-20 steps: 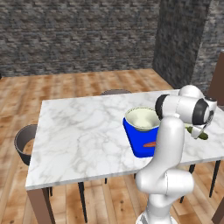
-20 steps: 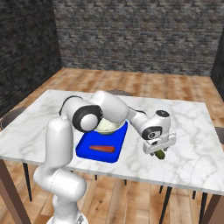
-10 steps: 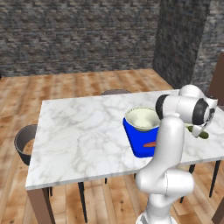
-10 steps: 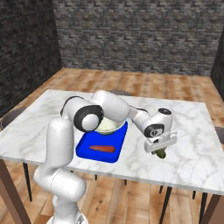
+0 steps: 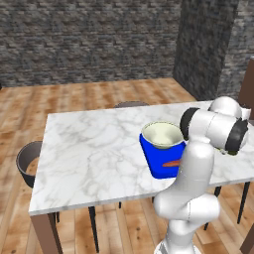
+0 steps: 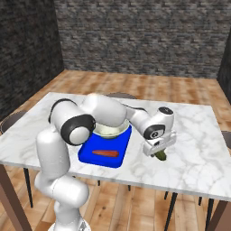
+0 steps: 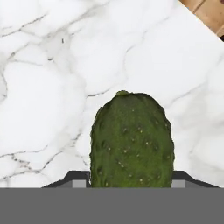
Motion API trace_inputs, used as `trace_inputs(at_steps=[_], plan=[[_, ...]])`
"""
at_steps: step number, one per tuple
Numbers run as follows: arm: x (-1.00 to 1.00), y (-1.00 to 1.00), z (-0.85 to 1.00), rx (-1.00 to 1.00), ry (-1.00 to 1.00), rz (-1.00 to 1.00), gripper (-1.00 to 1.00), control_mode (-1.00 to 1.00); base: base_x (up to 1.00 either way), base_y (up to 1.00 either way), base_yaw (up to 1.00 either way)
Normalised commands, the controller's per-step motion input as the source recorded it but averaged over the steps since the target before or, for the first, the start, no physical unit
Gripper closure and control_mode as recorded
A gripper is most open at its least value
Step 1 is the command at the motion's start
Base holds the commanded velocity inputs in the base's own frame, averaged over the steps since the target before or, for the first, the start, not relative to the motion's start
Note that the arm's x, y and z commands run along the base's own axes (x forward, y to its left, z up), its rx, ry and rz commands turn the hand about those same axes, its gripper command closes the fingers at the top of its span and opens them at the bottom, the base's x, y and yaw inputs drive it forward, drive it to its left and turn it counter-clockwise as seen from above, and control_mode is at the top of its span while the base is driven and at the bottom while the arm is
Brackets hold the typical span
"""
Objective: Place the two vegetables and bowl onto the tray for setting up a vegetable dip station.
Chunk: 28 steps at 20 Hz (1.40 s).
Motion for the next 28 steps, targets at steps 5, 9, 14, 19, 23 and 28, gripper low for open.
trace_inputs(at_steps=[5,9,14,19,23,28], plan=[[-0.58,0.58,0.24,-0.10,-0.04,0.21,1.00,-1.00,0.00,0.00,0.00],[-0.44,0.58,0.40,-0.15,-0.06,0.25,1.00,-1.00,0.00,0.00,0.00],[-0.44,0.46,0.16,-0.08,-0.12,0.16,1.00,-1.00,0.00,0.00,0.00],[-0.26,0.33,0.24,0.02,-0.11,0.06,1.00,-1.00,0.00,0.00,0.00],[-0.03,0.47,0.54,-0.01,-0.02,0.23,1.00,-1.00,0.00,0.00,0.00],[0.00,0.51,0.43,-0.08,-0.02,0.27,1.00,-1.00,0.00,0.00,0.00]])
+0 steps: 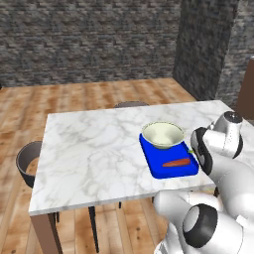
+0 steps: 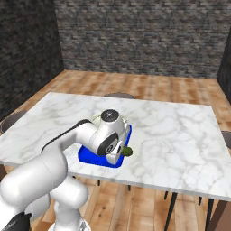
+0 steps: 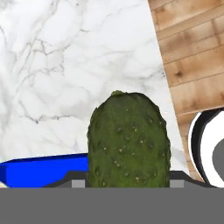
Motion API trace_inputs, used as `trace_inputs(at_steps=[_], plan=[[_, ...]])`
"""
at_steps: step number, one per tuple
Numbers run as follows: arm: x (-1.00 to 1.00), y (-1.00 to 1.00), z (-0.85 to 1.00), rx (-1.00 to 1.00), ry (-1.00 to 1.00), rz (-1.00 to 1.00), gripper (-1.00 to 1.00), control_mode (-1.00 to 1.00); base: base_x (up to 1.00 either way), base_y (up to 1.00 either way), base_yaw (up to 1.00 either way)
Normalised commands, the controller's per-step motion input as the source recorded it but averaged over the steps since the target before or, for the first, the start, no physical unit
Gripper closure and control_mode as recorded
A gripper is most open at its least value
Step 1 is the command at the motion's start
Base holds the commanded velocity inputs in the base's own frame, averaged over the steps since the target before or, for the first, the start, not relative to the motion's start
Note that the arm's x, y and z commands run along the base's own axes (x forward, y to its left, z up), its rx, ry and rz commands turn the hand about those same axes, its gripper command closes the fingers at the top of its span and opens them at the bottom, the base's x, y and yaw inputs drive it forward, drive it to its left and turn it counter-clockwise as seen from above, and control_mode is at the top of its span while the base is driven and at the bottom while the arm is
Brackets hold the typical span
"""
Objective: Place the two vegetables and bowl onto the tray for setting up a vegetable dip station.
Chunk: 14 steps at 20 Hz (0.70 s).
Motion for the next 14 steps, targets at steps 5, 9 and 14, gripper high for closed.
trace_inputs(at_steps=[5,9,14], plan=[[0.00,0.53,0.08,-0.07,-0.03,0.19,1.00,-1.00,0.00,0.00,0.00],[0.01,0.58,0.00,-0.01,-0.02,0.13,1.00,-1.00,0.00,0.00,0.00],[0.19,0.63,0.03,0.00,0.00,0.17,1.00,-1.00,0.00,0.00,0.00]])
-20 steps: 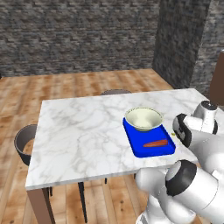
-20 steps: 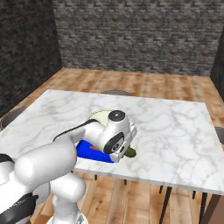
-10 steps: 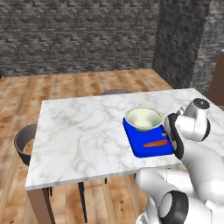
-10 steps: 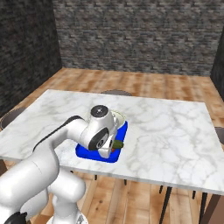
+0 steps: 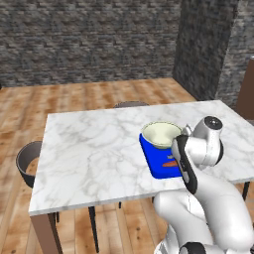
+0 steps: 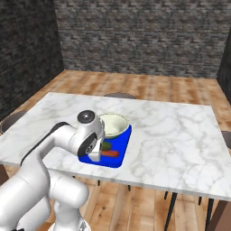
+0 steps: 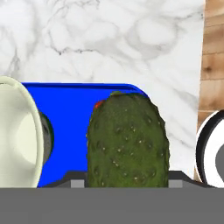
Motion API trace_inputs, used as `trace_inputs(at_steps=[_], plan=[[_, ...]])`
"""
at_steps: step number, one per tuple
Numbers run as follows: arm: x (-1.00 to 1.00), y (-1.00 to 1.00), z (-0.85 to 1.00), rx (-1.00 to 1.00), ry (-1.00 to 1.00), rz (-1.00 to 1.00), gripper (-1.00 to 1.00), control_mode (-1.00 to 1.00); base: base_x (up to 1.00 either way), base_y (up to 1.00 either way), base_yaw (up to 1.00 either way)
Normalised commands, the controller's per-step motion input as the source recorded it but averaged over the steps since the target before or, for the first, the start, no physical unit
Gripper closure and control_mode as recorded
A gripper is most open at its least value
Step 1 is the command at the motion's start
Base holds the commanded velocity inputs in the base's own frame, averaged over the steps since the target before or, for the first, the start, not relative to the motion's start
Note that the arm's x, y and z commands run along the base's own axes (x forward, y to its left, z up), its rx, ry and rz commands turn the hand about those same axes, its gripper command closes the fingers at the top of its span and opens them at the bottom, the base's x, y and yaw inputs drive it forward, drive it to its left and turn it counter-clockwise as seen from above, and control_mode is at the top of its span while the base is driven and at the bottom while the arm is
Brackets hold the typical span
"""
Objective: Place the two vegetables and bowl onto the tray for setting up a vegetable dip station.
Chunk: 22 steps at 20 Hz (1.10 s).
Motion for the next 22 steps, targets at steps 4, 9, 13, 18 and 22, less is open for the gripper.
trace_inputs(at_steps=[4,9,13,18,22], plan=[[0.17,0.25,0.00,-0.01,0.00,0.12,1.00,-1.00,0.00,0.00,0.00],[0.11,0.00,-0.08,-0.01,-0.08,0.00,1.00,-1.00,0.00,0.00,0.00],[0.00,0.00,-0.20,-0.01,-0.06,-0.01,1.00,-1.00,0.00,0.00,0.00],[0.00,0.00,-0.26,-0.04,-0.03,-0.04,1.00,-1.00,0.00,0.00,0.00],[0.02,0.00,-0.28,-0.03,-0.01,-0.04,1.00,-1.00,0.00,0.00,0.00]])
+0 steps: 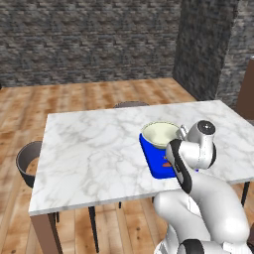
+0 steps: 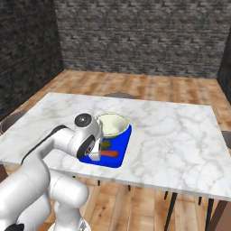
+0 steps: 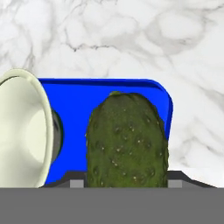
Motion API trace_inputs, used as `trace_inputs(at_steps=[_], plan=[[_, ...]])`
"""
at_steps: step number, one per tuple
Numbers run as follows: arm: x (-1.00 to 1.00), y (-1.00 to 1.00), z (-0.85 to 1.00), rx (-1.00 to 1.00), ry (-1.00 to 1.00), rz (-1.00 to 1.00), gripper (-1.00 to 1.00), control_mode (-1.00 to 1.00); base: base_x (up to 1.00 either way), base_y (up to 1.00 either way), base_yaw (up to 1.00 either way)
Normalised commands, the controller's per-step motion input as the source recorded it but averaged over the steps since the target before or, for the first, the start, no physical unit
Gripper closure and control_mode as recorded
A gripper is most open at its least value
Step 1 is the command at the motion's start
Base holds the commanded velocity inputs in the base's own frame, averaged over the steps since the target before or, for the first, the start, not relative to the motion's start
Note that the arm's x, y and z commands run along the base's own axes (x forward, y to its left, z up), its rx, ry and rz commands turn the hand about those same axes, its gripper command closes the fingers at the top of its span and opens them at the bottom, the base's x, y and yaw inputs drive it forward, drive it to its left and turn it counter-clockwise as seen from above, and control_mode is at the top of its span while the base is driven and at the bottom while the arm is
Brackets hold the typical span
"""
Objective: Place the two vegetables and bowl onto the tray for setting up a vegetable dip station.
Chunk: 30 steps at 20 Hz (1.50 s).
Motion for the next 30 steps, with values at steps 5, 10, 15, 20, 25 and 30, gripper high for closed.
trace_inputs(at_steps=[5,10,15,20,25,30], plan=[[0.00,0.00,-0.32,-0.04,0.00,-0.03,1.00,-1.00,0.00,0.00,0.00],[0.00,0.00,-0.09,0.00,0.00,0.00,1.00,-1.00,0.00,0.00,0.00],[0.00,0.00,-0.08,0.00,0.00,0.00,-1.00,-1.00,0.00,0.00,0.00],[0.00,0.00,-0.06,0.00,0.00,0.00,-1.00,-1.00,0.00,0.00,0.00],[0.00,0.00,-0.01,0.00,0.00,0.00,-1.00,-1.00,0.00,0.00,0.00],[0.00,0.00,-0.01,0.00,0.00,0.00,-1.00,-1.00,0.00,0.00,0.00]])
